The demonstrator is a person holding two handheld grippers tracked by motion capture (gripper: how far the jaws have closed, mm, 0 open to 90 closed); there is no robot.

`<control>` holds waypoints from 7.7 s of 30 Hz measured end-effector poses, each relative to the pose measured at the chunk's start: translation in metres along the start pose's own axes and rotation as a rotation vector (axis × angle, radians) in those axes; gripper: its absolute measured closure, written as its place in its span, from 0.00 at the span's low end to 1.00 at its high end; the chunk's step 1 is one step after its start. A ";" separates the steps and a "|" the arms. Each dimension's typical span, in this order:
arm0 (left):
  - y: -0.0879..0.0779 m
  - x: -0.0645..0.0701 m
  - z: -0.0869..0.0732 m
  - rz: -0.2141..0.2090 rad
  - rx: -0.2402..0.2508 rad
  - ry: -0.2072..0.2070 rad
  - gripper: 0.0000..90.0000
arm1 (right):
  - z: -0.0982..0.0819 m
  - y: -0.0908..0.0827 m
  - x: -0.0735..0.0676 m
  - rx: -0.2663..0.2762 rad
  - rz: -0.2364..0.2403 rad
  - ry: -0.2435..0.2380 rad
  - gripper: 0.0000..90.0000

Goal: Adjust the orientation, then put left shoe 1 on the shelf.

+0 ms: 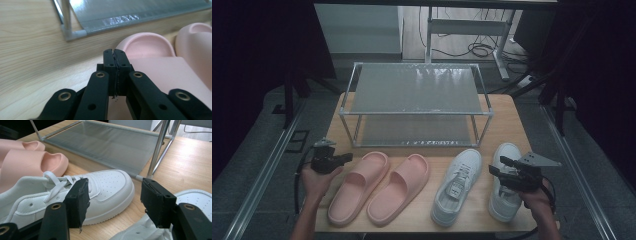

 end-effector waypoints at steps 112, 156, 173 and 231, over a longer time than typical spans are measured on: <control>0.038 0.098 0.014 0.038 0.048 0.246 0.94 | 0.008 -0.009 -0.008 0.028 -0.014 -0.025 0.45; 0.144 0.113 0.066 0.149 0.014 0.267 0.71 | 0.006 -0.010 -0.007 0.023 -0.013 -0.022 0.45; 0.060 0.102 0.019 0.023 0.021 0.291 0.88 | 0.007 -0.010 -0.010 0.022 -0.011 -0.029 0.45; 0.077 0.078 0.002 0.029 -0.103 0.351 1.00 | 0.009 -0.013 -0.010 0.028 -0.021 -0.034 0.45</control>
Point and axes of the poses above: each handheld gripper's, and its own axes: y roughly forward along the jaws, z roughly out of its top, x roughly to its right, the point moved 3 cm from there along y, roughly forward along the jaws, and after that the axes turned 9 degrees about -y, right-handed, at the moved point
